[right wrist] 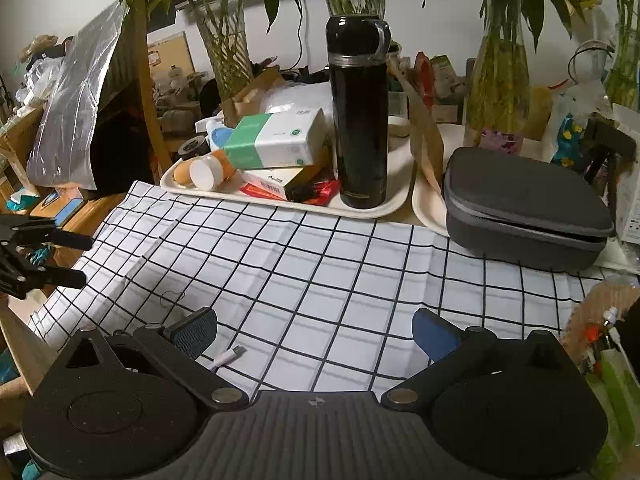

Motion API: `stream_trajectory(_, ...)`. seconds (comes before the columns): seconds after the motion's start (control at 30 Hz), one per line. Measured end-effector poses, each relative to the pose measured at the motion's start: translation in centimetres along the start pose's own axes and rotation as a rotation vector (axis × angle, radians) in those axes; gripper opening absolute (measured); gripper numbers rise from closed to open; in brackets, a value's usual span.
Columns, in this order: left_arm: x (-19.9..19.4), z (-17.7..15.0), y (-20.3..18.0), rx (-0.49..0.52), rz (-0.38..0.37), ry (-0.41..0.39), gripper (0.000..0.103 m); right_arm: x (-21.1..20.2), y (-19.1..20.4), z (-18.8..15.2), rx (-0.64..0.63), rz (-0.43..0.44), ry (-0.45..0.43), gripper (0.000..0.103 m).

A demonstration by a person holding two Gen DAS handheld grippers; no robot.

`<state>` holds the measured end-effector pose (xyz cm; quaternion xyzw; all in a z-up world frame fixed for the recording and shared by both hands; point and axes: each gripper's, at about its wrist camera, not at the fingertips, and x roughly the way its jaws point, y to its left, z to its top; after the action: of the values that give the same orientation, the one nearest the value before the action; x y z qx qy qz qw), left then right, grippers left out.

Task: Organize soft objects
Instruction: 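Move the left gripper to the black earphone cable and grasp its white plug, then grasp the white charging cable with the right gripper while the left holds the black cable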

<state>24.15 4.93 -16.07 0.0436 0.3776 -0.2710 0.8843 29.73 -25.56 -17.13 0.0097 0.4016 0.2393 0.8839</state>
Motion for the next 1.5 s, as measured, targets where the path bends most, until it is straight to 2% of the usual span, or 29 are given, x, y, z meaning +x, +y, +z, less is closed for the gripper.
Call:
stream_trajectory(0.07,0.9,-0.4,0.2,0.047,-0.028,0.004,0.073,0.0,-0.1,-0.1,0.006,0.001,0.0,0.103)
stream_trajectory(0.2,2.7,-1.1,0.2,0.156,-0.078,0.037,0.061,0.2,-0.5,-0.2,0.028,-0.002,0.002,0.103)
stream_trajectory(0.4,4.3,-2.2,-0.6,0.329,-0.165,0.126,0.051,0.4,-0.7,-0.2,0.043,-0.016,0.003,0.103)
stream_trajectory(0.43,4.6,-2.3,-0.5,0.342,-0.182,0.14,0.045,0.5,-0.8,-0.2,0.044,-0.017,0.003,0.103)
stream_trajectory(0.6,6.0,-2.8,-0.4,0.401,-0.254,0.204,0.032,0.7,-0.8,-0.2,0.042,-0.025,0.008,0.103)
stream_trajectory(0.77,6.2,-2.7,0.0,0.402,-0.297,0.2,0.031,0.8,-0.9,-0.3,0.046,-0.033,0.011,0.103)
stream_trajectory(0.83,6.2,-2.8,0.0,0.418,-0.299,0.202,0.021,0.9,-1.0,-0.3,0.049,-0.035,0.012,0.103)
stream_trajectory(0.93,6.0,-2.9,0.0,0.45,-0.279,0.213,0.006,1.0,-1.0,-0.3,0.051,-0.04,0.015,0.103)
stream_trajectory(1.03,5.8,-2.9,0.2,0.458,-0.244,0.221,0.005,1.1,-1.0,-0.3,0.052,-0.044,0.016,0.103)
stream_trajectory(1.23,4.8,-3.0,1.7,0.448,-0.1,0.227,0.004,1.2,-1.0,-0.3,0.048,-0.051,0.023,0.103)
stream_trajectory(1.4,3.3,-3.5,2.8,0.445,-0.015,0.274,0.004,1.2,-1.1,-0.4,0.051,-0.055,0.02,0.103)
stream_trajectory(1.47,2.6,-3.5,2.9,0.444,-0.004,0.288,0.008,1.2,-1.1,-0.4,0.053,-0.056,0.017,0.103)
stream_trajectory(1.5,2.3,-3.2,2.8,0.438,0.001,0.287,0.014,1.2,-1.1,-0.4,0.054,-0.055,0.016,0.103)
